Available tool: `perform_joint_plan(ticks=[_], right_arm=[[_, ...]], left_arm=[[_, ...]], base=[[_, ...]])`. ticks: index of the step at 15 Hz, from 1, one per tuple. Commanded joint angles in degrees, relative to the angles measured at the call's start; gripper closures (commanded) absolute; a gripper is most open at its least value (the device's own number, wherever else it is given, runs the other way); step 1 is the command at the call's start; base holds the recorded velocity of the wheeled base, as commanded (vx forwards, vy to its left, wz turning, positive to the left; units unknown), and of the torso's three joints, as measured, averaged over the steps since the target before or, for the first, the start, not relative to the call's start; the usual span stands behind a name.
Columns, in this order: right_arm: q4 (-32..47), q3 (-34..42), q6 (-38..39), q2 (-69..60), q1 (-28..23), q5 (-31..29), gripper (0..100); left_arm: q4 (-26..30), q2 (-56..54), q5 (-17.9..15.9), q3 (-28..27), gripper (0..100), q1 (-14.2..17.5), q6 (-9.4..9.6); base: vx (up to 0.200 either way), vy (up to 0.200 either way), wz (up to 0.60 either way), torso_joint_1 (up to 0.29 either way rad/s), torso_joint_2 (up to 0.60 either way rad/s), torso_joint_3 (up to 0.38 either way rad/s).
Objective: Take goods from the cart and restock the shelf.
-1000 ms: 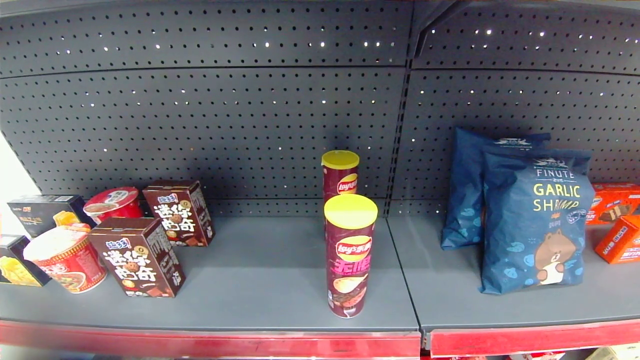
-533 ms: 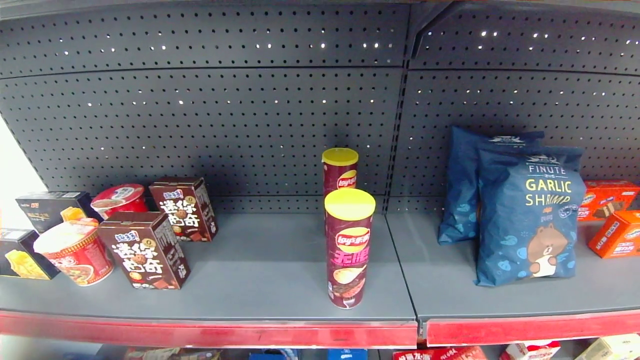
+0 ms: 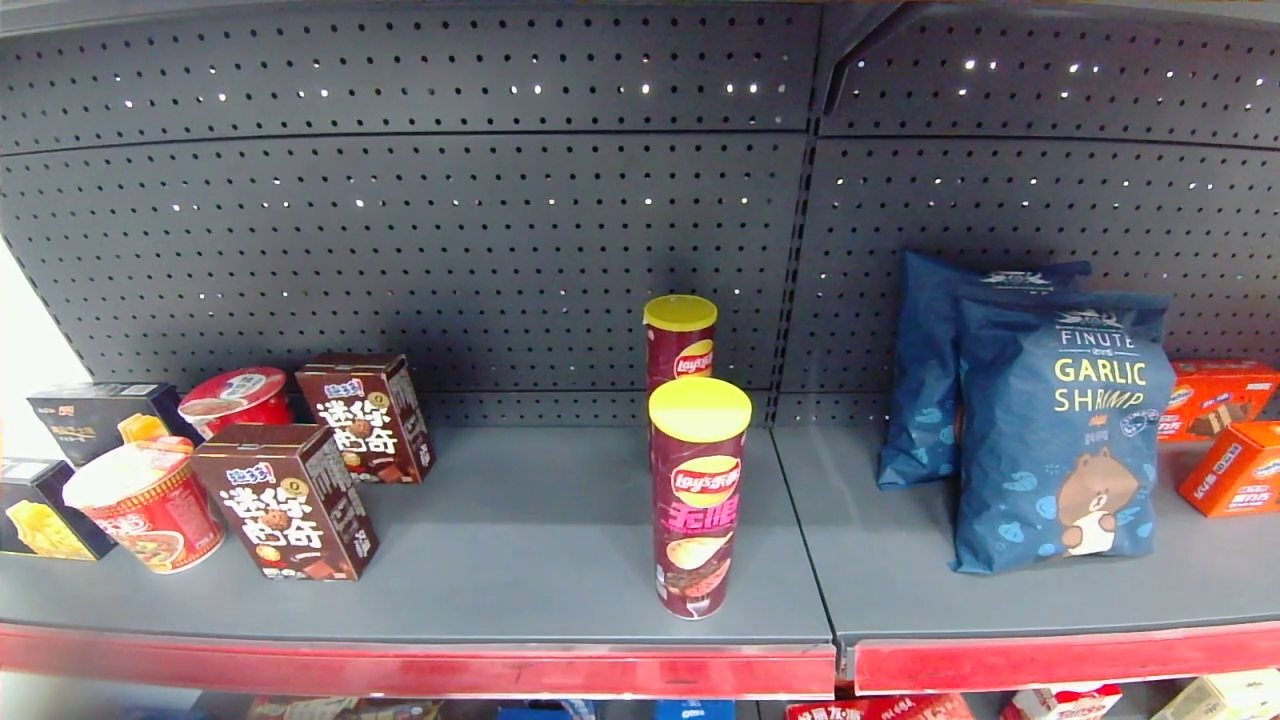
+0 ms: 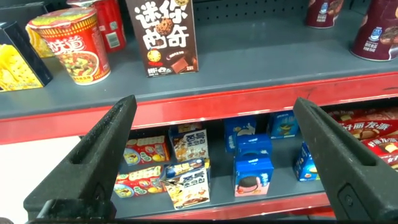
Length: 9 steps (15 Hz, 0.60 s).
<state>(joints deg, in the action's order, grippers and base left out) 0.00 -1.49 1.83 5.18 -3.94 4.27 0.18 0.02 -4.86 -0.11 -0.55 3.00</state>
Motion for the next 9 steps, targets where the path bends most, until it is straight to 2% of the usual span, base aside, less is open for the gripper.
perform_joint_plan(ticks=[1, 9], right_arm=[[0.0, 0.0, -0.1, 0.2, 0.0, 0.0, 0], [0.0, 0.0, -0.2, 0.2, 0.0, 0.0, 0]], left_arm=[[0.0, 0.0, 0.0, -0.1, 0, 0.0, -0.01], [0.0, 0.0, 0.0, 0.0, 0, 0.0, -0.01]], base=[[0.0, 0.0, 0.0, 0.0, 0.0, 0.0], [0.0, 0.0, 0.0, 0.0, 0.0, 0.0]])
